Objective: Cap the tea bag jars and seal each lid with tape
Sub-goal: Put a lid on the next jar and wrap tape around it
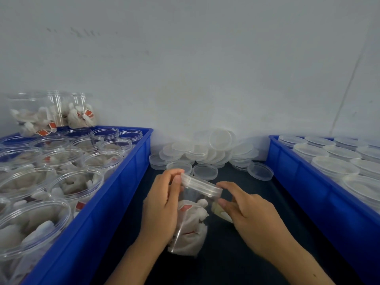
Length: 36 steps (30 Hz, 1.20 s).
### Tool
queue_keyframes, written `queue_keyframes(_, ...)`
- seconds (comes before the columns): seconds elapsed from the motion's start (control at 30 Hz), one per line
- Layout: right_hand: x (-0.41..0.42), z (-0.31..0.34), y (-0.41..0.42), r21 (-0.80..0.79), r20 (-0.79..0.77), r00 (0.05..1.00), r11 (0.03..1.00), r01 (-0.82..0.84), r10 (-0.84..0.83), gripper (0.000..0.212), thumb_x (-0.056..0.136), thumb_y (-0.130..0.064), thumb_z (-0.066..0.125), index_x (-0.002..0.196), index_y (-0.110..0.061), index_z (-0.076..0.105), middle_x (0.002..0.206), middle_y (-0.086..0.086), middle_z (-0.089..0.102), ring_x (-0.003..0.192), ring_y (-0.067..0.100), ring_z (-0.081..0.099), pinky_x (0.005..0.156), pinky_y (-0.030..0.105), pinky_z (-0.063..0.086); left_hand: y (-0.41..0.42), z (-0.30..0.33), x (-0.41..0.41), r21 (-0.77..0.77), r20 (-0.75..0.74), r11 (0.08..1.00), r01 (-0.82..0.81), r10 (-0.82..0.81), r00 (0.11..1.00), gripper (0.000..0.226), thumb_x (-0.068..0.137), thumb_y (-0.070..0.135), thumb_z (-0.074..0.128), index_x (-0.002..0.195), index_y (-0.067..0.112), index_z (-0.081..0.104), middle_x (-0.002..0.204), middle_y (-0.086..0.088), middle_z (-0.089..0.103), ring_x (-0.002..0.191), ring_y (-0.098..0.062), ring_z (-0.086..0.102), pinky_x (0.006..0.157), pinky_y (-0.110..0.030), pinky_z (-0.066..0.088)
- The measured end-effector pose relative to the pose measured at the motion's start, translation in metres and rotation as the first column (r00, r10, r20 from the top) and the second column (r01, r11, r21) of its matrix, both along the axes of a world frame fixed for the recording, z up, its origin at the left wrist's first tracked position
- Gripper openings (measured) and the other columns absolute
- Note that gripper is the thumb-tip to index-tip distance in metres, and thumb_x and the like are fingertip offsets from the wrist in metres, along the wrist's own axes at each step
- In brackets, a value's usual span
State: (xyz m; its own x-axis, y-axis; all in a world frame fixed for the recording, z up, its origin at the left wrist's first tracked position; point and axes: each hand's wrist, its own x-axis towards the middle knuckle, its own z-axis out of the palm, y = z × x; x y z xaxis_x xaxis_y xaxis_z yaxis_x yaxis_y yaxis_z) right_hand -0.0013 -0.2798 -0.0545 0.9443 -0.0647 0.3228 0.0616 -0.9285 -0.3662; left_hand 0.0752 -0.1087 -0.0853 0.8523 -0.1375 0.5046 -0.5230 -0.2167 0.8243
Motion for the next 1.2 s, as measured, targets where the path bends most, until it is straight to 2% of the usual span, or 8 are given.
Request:
queue_keyframes(0.1,0.002,-0.004,0.007,-0.034,0.047,0.996,0.996,0.082,-0.081,0.030,0.099,-0.049,0.033,0.117,-0.031,0.048,0.087,-0.011,0.061,0.078,0.005,0.058,0.072,0.023,0.049,-0.006,0.004,-0.008,0.112,-0.089,0.992,0.062,-0.052,0.995,0.076,0.063,0.092,0.040,0.117,0.040,0.046,0.101,0.018,0.061,0.088,0.003,0.062,0.077,-0.018,0.049)
queue_keyframes(0.2,0.004,-0.008,0.015,-0.063,0.068,0.991,0.991,0.119,-0.115,0.026,0.100,-0.045,0.034,0.108,-0.027,0.050,0.084,-0.010,0.057,0.076,0.004,0.057,0.075,0.025,0.050,-0.012,0.005,-0.011,0.178,-0.148,0.984,0.020,0.006,0.989,0.108,0.038,0.091,0.055,0.130,0.039,0.031,0.111,0.022,0.051,0.098,0.004,0.052,0.085,-0.023,0.045)
queue_keyframes(0.37,0.002,-0.010,0.018,-0.088,0.116,0.985,0.987,0.135,-0.124,0.045,0.101,-0.046,0.029,0.138,-0.023,0.040,0.124,-0.008,0.059,0.110,0.005,0.057,0.088,0.021,0.044,-0.008,0.004,-0.005,0.071,-0.134,0.997,-0.016,0.025,0.991,0.096,0.038,0.082,0.064,0.118,0.038,0.035,0.105,0.020,0.055,0.093,0.004,0.056,0.073,-0.016,0.044)
queue_keyframes(0.53,-0.002,0.005,0.013,0.088,-0.144,0.966,0.969,0.230,-0.216,0.048,0.094,-0.058,0.038,0.086,-0.016,0.059,0.064,-0.006,0.051,0.055,0.008,0.045,0.053,0.022,0.040,-0.004,0.000,0.001,0.009,-0.137,1.000,0.000,0.001,0.991,0.091,0.039,0.083,0.069,0.115,0.041,0.041,0.102,0.022,0.059,0.090,0.016,0.056,0.072,-0.014,0.044)
queue_keyframes(0.63,-0.005,0.007,0.007,0.177,-0.206,0.960,0.958,0.225,-0.188,0.045,0.096,-0.053,0.040,0.082,-0.014,0.058,0.064,-0.004,0.049,0.056,0.009,0.043,0.055,0.024,0.038,-0.004,-0.001,0.003,0.014,-0.148,1.000,0.004,-0.002,0.989,0.096,0.033,0.087,0.067,0.115,0.043,0.043,0.100,0.024,0.060,0.091,0.018,0.054,0.074,-0.016,0.045)
queue_keyframes(0.77,-0.012,0.013,0.005,0.093,-0.065,0.972,0.969,0.230,-0.225,0.038,0.098,-0.049,0.034,0.078,-0.020,0.049,0.067,-0.006,0.051,0.059,0.009,0.044,0.063,0.024,0.033,-0.002,-0.001,0.004,0.011,-0.175,1.000,0.000,0.001,0.985,0.103,0.026,0.093,0.064,0.114,0.043,0.046,0.101,0.023,0.062,0.092,0.008,0.061,0.079,-0.022,0.051)
queue_keyframes(0.93,-0.010,0.015,0.000,0.091,-0.061,0.976,0.972,0.215,-0.210,0.040,0.096,-0.053,0.034,0.077,-0.021,0.047,0.065,-0.005,0.049,0.058,0.009,0.044,0.057,0.023,0.028,0.001,-0.001,0.005,-0.126,-0.261,0.989,0.075,-0.106,0.960,0.096,0.033,0.071,0.080,0.116,0.032,0.054,0.103,0.011,0.070,0.095,-0.006,0.067,0.086,-0.034,0.055)
queue_keyframes(1.2,-0.005,0.008,-0.004,0.102,-0.036,0.985,0.980,0.172,-0.169,0.038,0.096,-0.054,0.033,0.081,-0.023,0.050,0.062,-0.002,0.048,0.056,0.009,0.044,0.057,0.022,0.029,0.004,0.001,0.007,-0.236,-0.343,0.924,0.300,-0.368,0.864,0.085,0.044,0.052,0.083,0.119,0.019,0.058,0.101,0.001,0.074,0.091,-0.016,0.072,0.071,-0.023,0.056)
